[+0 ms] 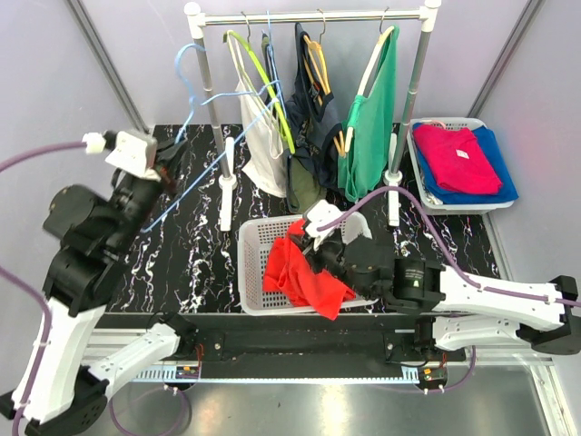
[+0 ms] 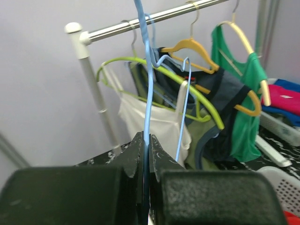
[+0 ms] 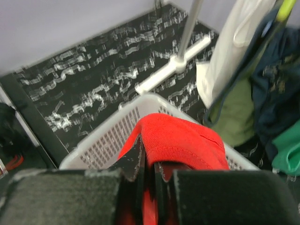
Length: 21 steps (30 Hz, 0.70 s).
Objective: Remove the tank top from the hanger
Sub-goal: Place the tank top in the bin.
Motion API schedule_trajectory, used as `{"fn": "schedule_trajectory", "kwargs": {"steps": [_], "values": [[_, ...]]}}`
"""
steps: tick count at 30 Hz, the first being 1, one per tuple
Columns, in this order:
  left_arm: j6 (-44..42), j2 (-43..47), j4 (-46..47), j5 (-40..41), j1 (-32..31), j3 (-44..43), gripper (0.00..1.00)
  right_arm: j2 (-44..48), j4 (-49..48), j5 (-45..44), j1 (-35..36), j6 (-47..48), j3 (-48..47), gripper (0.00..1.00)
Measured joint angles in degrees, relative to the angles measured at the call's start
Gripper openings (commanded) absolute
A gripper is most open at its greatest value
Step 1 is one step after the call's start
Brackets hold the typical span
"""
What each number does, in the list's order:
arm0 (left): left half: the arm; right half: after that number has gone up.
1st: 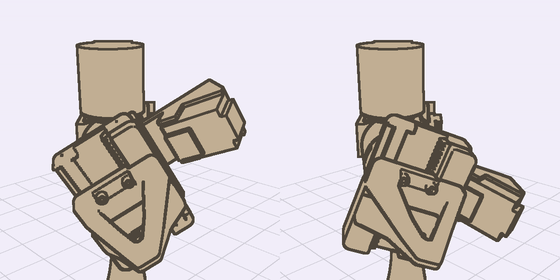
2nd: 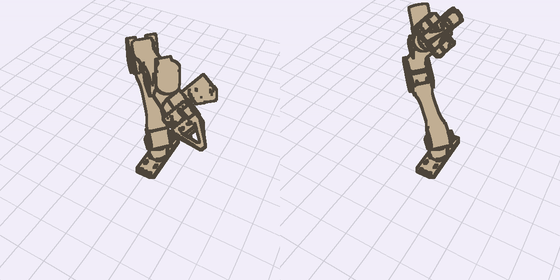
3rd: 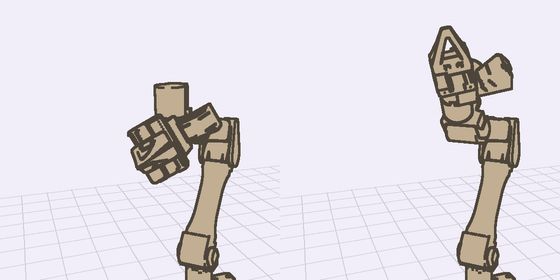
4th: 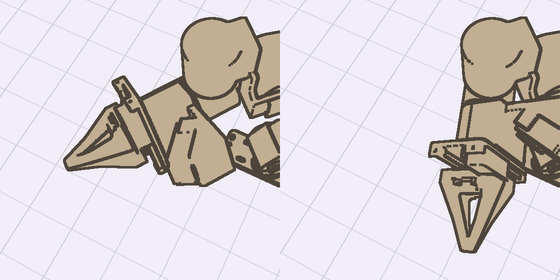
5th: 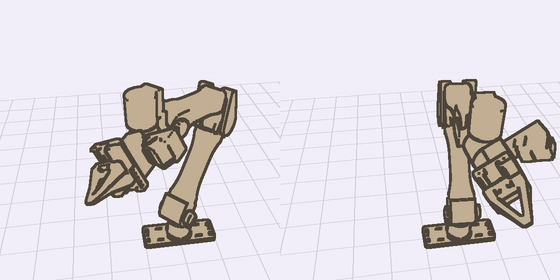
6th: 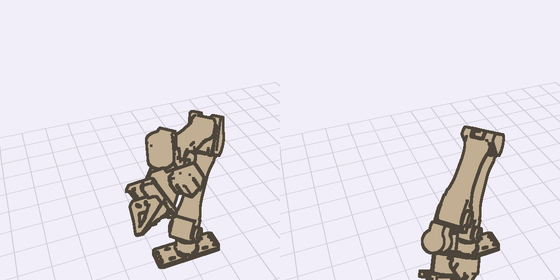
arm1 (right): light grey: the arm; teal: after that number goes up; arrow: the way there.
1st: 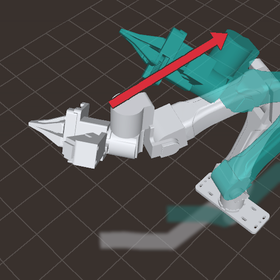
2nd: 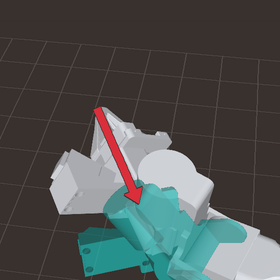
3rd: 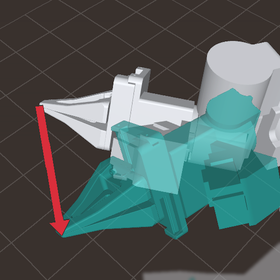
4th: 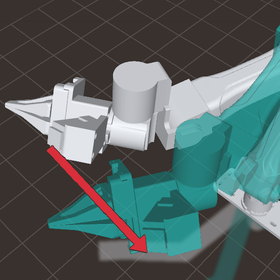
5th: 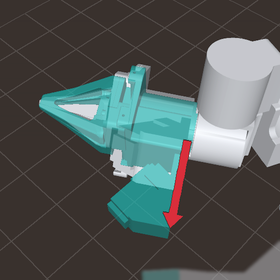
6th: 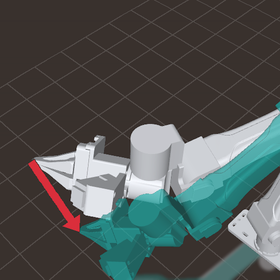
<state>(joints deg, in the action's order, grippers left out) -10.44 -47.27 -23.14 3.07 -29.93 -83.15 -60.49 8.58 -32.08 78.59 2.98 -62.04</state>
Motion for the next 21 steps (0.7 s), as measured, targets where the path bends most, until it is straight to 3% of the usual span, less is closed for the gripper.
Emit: {"fn": "schedule_trajectory", "kwargs": {"steps": [7, 14, 15, 18, 19, 21], "values": [[-5.35, 8.11, -0.24, 8.04, 0.00, 4.00, 0.00, 0.28, 3.10, 0.02, -4.81, -9.20, 6.43, 0.08], [-7.85, 7.13, -0.87, 14.38, 0.00, 7.56, 0.00, -0.37, 8.37, 0.31, -8.26, -20.22, 11.28, 0.13], [-7.82, 6.08, -1.33, 15.23, 0.00, 7.82, 0.00, -1.25, 9.60, 0.39, -8.31, -22.03, 11.45, 0.17], [-7.54, 2.89, -1.60, 16.68, 0.00, 7.89, 0.00, -4.42, 12.48, 1.27, -8.52, -26.40, 11.52, 0.48], [-7.30, 1.73, -1.68, 17.03, 0.00, 7.89, 0.00, -5.46, 13.42, 1.51, -8.55, -27.69, 11.52, 0.65], [-6.86, 0.07, -1.70, 17.57, 0.00, 7.89, 0.00, -7.98, 16.09, 1.70, -8.59, -30.38, 11.52, 0.71]]}}
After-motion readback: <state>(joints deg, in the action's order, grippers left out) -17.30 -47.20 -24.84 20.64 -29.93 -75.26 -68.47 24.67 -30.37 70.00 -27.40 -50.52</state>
